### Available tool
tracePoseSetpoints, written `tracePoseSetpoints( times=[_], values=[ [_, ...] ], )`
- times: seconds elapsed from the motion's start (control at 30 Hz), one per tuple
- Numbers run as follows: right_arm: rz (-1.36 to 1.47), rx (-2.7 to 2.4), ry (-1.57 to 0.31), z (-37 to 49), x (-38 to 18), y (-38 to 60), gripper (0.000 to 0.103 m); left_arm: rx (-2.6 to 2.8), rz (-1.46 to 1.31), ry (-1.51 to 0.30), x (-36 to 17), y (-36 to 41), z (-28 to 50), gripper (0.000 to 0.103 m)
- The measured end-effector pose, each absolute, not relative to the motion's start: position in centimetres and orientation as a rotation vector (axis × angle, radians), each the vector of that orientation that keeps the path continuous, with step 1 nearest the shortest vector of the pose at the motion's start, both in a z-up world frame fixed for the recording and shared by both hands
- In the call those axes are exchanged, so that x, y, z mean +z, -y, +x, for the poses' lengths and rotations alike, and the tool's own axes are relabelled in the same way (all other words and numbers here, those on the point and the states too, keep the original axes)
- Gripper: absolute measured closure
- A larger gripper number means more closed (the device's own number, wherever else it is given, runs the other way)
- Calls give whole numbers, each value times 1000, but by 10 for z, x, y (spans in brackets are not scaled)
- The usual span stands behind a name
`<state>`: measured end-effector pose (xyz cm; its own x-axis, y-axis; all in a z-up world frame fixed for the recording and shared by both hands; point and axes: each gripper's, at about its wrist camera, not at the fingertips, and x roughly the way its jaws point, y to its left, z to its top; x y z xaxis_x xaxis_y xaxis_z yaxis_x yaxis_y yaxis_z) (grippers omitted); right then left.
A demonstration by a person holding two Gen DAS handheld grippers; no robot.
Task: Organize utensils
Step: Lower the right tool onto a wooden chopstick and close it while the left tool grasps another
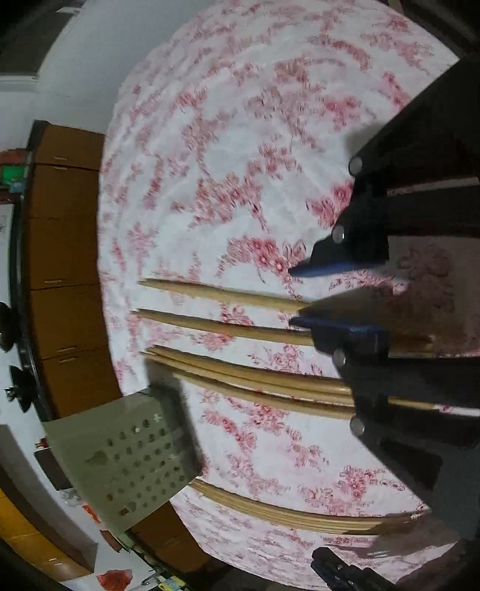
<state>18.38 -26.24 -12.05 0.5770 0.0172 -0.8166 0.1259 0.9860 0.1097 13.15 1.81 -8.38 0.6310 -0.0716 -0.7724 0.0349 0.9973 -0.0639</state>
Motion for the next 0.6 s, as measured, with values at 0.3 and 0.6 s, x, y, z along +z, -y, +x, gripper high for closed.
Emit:
tracePoseSetpoints(
  times=[0.3, 0.6],
  values=[
    [190, -60, -948, 188, -121, 274, 95, -137, -47, -924, -92, -8, 141, 72],
    [180, -63, -949, 190, -121, 275, 94, -119, -23, -944, -95, -9, 145, 75]
  ],
)
